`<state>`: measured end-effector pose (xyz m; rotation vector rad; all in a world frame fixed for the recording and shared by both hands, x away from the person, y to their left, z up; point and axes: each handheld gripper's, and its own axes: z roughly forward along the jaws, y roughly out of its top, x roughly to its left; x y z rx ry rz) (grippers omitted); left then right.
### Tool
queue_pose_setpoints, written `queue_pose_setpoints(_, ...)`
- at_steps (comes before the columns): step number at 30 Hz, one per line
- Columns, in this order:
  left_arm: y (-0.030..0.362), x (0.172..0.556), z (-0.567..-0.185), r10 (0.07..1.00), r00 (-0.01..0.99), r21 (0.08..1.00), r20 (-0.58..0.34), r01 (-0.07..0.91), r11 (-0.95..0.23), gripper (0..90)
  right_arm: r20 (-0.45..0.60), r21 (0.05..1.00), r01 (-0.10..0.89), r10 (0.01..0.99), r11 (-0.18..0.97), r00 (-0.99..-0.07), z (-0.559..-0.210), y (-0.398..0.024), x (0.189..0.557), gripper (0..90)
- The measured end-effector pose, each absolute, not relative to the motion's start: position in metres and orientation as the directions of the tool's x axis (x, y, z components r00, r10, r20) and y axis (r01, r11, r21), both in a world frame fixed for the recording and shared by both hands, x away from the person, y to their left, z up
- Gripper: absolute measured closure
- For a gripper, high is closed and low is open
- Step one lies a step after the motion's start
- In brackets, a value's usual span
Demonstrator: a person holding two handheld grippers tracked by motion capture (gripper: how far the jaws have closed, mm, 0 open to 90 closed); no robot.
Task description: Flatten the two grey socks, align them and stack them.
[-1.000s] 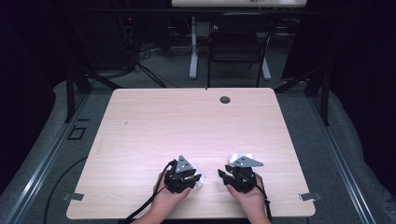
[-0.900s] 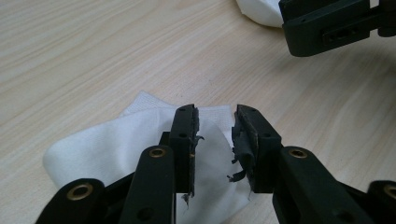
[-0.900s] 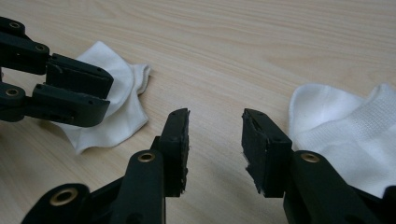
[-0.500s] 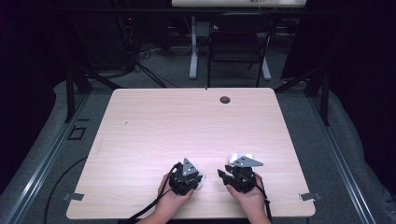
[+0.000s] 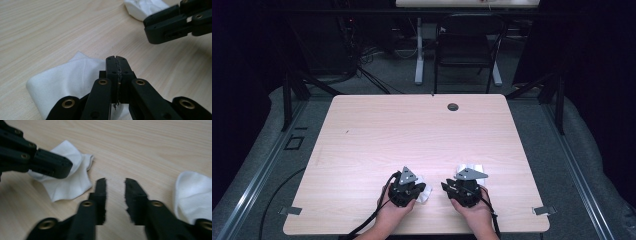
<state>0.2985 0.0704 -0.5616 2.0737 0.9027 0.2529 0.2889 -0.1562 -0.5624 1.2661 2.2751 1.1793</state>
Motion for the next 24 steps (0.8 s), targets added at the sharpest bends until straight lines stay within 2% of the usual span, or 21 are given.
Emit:
queue_pose_setpoints(3,0.075,0.298,-0.556,0.681,0.718,0.776,-0.148,0.511,-0.370,90.0,0.139,0.767,0.568,0.787,0.298,-0.601,-0.560,-0.150,0.288,89.6)
queue_pose_setpoints(10,0.089,0.297,-0.545,0.685,0.713,0.793,-0.153,0.502,-0.345,90.0,0.123,0.756,0.541,0.731,0.369,-0.671,-0.563,-0.119,0.285,90.0)
queue_pose_setpoints(24,0.132,0.295,-0.528,0.719,0.679,0.814,-0.149,0.497,-0.300,90.0,0.062,0.723,0.520,0.708,0.454,-0.704,-0.581,-0.099,0.289,90.0)
